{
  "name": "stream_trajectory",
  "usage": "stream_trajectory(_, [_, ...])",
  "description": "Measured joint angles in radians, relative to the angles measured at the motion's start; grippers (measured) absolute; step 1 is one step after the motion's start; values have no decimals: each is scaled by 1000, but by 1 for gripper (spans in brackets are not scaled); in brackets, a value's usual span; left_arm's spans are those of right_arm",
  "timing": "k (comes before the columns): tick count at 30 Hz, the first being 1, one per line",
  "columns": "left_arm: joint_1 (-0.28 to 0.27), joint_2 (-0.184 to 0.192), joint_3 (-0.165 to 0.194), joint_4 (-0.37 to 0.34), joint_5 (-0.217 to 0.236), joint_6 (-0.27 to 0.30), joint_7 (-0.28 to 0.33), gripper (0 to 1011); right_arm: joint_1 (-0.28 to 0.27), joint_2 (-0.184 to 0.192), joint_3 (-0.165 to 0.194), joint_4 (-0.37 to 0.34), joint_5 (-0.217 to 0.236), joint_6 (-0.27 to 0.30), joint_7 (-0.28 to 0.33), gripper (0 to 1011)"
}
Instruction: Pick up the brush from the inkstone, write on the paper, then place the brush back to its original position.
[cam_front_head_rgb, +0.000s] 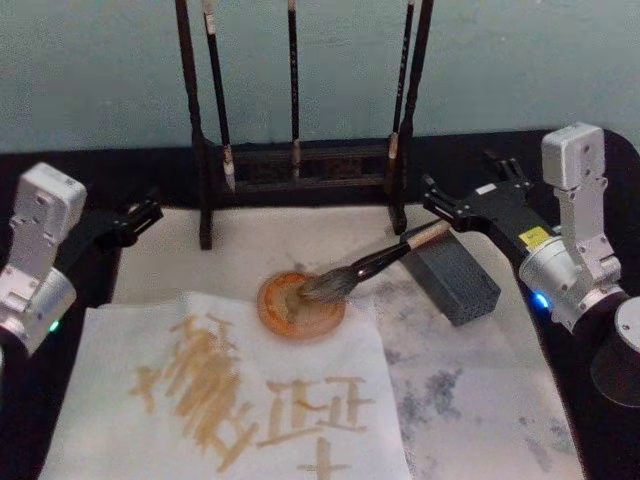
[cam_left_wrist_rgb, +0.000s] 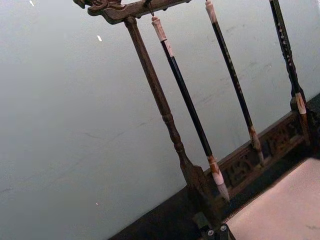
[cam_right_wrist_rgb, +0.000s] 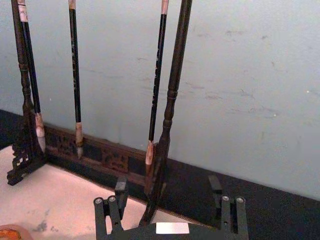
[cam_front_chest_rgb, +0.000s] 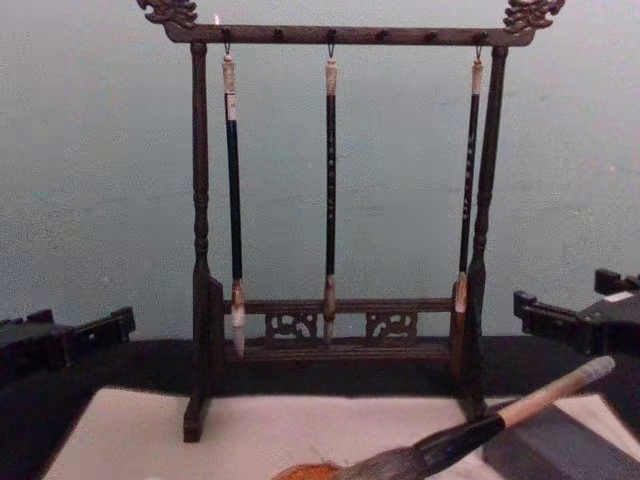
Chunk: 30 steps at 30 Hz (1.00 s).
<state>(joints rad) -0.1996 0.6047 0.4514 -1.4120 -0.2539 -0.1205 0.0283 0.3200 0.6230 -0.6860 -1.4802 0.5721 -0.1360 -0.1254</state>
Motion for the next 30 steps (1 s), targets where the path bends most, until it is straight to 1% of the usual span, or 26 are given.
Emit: stream_trajectory(30, [0, 0, 0, 0, 0, 0, 0, 1002, 0, 1, 0, -1, 0, 0, -1, 1008])
